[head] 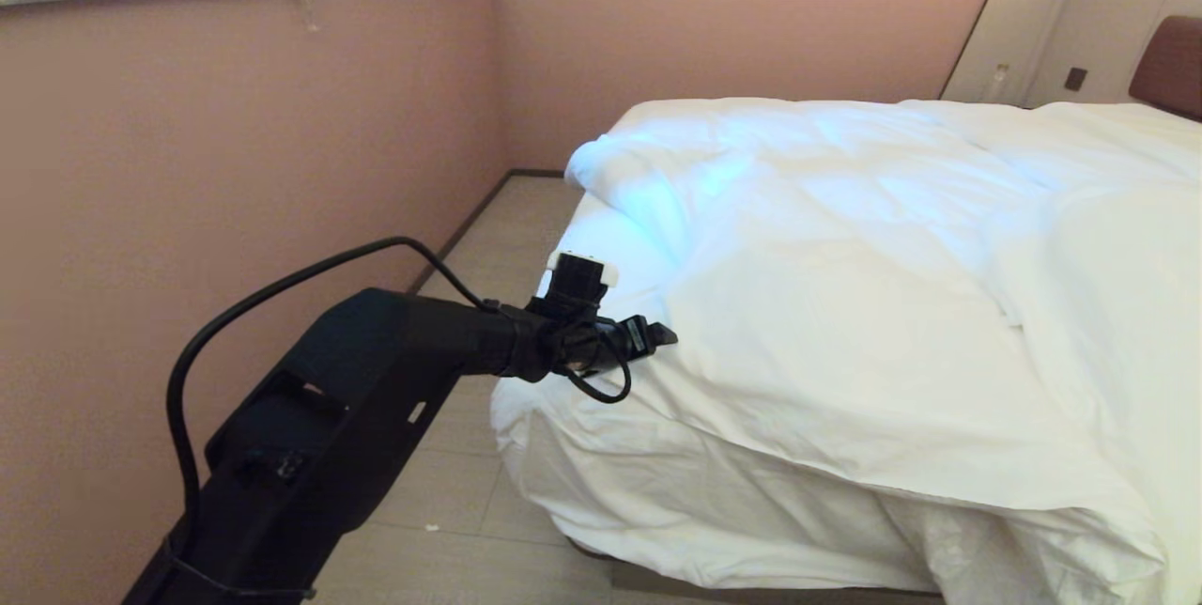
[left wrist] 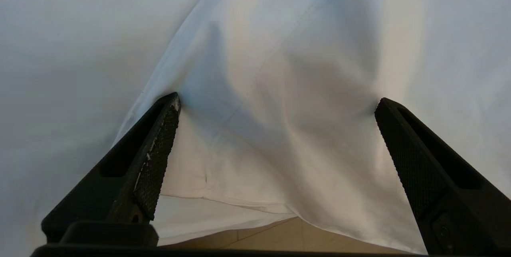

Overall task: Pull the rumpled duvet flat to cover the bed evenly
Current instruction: Hold the folded corner of the quilt

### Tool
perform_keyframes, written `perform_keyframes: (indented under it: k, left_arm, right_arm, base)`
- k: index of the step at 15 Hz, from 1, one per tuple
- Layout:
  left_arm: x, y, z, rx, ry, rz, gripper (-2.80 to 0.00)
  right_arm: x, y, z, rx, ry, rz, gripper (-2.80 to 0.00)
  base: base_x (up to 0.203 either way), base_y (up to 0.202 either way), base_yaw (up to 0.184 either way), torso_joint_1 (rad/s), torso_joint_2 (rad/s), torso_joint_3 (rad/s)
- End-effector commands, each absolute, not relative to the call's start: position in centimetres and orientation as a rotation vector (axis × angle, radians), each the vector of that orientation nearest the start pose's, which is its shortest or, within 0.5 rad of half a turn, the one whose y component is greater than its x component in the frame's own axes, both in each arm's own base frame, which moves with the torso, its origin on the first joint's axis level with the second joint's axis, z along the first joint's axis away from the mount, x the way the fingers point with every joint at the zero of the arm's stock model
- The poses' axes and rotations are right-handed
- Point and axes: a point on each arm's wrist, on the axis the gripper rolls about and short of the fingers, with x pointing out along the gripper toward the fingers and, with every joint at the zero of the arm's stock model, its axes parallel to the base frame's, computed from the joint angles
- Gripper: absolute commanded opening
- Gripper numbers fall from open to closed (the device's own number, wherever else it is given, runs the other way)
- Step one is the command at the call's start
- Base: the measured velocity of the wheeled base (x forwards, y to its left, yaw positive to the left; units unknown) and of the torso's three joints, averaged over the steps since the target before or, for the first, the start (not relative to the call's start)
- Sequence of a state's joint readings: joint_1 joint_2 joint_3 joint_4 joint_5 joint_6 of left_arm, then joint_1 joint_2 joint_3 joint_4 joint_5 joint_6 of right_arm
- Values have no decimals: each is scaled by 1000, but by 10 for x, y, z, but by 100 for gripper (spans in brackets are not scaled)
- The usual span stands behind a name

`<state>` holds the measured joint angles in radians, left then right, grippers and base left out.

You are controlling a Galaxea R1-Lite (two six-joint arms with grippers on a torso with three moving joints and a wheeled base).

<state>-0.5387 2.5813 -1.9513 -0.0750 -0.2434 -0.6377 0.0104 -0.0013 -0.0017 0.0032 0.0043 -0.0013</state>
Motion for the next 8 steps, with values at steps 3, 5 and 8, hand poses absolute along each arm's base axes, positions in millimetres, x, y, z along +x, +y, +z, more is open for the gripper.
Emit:
perform_keyframes:
  k: [3, 5, 8]
  left_arm:
    - [447, -280, 48, -442, 802, -570, 0]
    - [447, -280, 47, -426, 794, -577, 0]
    - [447, -279, 50, -342, 755, -605, 0]
  right_arm:
    - [-23, 0, 76, -2, 2, 15, -280]
    - [-23, 0, 76, -2, 2, 15, -280]
    - [-23, 0, 76, -2, 2, 15, -280]
  base:
    - [0, 0, 0, 0, 0, 0]
    - [0, 0, 0, 0, 0, 0]
    - [0, 0, 0, 0, 0, 0]
